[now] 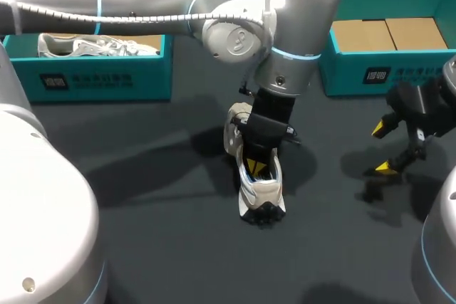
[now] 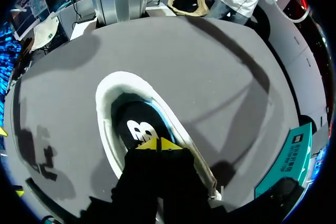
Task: Take the shoe out of the shoebox, open the shoe tongue, remove and reinsert the insole, then place the shoe into the shoebox
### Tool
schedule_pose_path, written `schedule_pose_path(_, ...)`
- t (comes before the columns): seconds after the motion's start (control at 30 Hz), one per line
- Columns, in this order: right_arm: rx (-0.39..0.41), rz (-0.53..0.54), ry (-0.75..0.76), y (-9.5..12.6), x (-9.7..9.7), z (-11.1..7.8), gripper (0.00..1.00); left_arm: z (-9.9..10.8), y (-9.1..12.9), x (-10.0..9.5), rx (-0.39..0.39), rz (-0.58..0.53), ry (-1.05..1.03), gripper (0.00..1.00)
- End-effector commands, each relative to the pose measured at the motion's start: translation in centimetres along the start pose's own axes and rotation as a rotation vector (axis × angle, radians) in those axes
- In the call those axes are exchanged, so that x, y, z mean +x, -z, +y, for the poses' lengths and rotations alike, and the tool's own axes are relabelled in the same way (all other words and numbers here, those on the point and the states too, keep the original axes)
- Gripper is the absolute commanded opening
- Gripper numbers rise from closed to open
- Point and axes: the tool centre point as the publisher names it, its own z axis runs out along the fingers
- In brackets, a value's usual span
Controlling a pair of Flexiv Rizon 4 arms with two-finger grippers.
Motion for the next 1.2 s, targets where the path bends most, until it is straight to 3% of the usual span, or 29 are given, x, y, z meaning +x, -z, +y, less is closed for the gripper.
schedule_pose_path(0.03,0.001,-0.003,0.0,0.0,0.2,0.0,1.0,-1.2,1.1,0.8,-0.037,0.006,-0.007,0.0)
schedule_pose_path(0.6,0.001,-0.003,0.0,0.0,0.2,0.0,1.0,-0.6,-3.0,0.9,-0.01,0.088,0.059,0.0)
schedule_pose_path(0.77,0.001,-0.003,0.0,0.0,0.2,0.0,1.0,-0.4,-4.1,0.5,-0.051,-0.017,0.147,0.0)
schedule_pose_path(0.93,0.001,-0.003,0.0,0.0,0.2,0.0,1.0,-0.2,-3.1,0.3,-0.029,-0.073,0.164,0.0)
schedule_pose_path(1.07,0.001,-0.003,0.0,0.0,0.2,0.0,1.0,-0.9,-1.2,0.4,-0.059,-0.103,0.164,0.0)
schedule_pose_path(1.2,0.001,-0.003,0.0,0.0,0.2,0.0,1.0,-1.2,-0.7,0.5,-0.093,-0.08,0.204,0.0)
